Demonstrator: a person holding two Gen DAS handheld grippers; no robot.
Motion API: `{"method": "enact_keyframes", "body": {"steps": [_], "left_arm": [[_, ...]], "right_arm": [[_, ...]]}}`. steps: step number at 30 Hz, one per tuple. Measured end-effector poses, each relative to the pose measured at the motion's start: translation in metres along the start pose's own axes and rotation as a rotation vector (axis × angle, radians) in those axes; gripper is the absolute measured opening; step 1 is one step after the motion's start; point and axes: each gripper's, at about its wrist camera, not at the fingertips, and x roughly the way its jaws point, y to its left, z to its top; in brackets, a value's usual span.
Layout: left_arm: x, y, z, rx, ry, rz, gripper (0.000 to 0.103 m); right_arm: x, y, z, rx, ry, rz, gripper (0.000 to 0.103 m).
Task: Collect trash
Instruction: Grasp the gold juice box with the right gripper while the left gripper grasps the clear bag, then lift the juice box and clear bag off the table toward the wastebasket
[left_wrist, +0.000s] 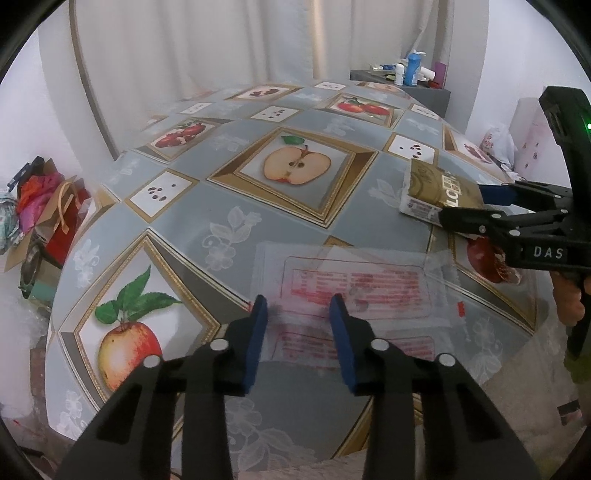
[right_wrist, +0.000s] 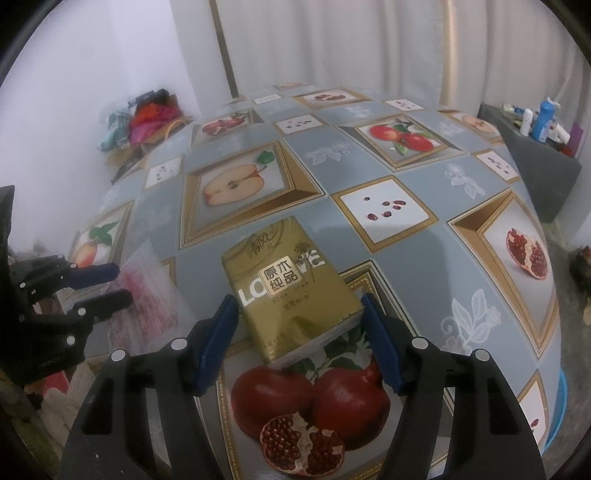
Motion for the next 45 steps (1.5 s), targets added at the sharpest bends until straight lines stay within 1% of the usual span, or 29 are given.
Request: {"method": "enact_keyframes", "body": {"steps": [2,3,5,7,11,16,22,25,27,42,45], "left_arm": [[-0.001,0.0,-0.001,0.001,-0.002,-0.001,0.03],[-0.001,0.0,0.0,0.001,-0.003,0.002,0.026],[-0.001,0.0,0.0,0.002,-0.005,-0.001,0.024],[-0.001,-0.001,0.0,0.006,-0.01,0.004,0.016],[-0.002,-0.001,0.0,0.006,-0.013,-0.002,0.014],[-0.003,0.001,0.0,-0.012,-0.023,-0.029,0.008],[-0.008,0.002,0.001,-0.021,-0.049,-0.066,0.005],[-0.014,0.0,0.003,-0.021,-0.08,-0.076,0.005],[-0.017,-0.001,0.006,-0.013,-0.097,-0.075,0.005],[-0.028,0.004,0.018,-0.04,-0.141,-0.076,0.005],[-0.032,0.001,0.021,-0.034,-0.155,-0.076,0.005]], "right_arm": [[0.0,0.0,0.0,0.0,0.0,0.0,0.063],[0.0,0.0,0.0,-0.001,0.0,0.0,0.063],[0.0,0.001,0.0,0.0,0.0,0.0,0.063],[0.0,0.0,0.0,-0.001,0.0,-0.001,0.063],[0.0,0.0,-0.001,0.0,-0.001,0.0,0.062],[-0.001,-0.001,0.0,0.004,-0.005,0.0,0.061],[-0.002,-0.002,-0.001,0.005,-0.007,-0.001,0.06],[-0.003,-0.002,0.0,0.011,-0.009,-0.004,0.06],[-0.004,-0.003,0.0,0.014,-0.011,-0.007,0.06],[-0.022,-0.008,0.002,0.046,-0.064,-0.041,0.06],[-0.029,-0.009,0.001,0.052,-0.079,-0.052,0.06]]}}
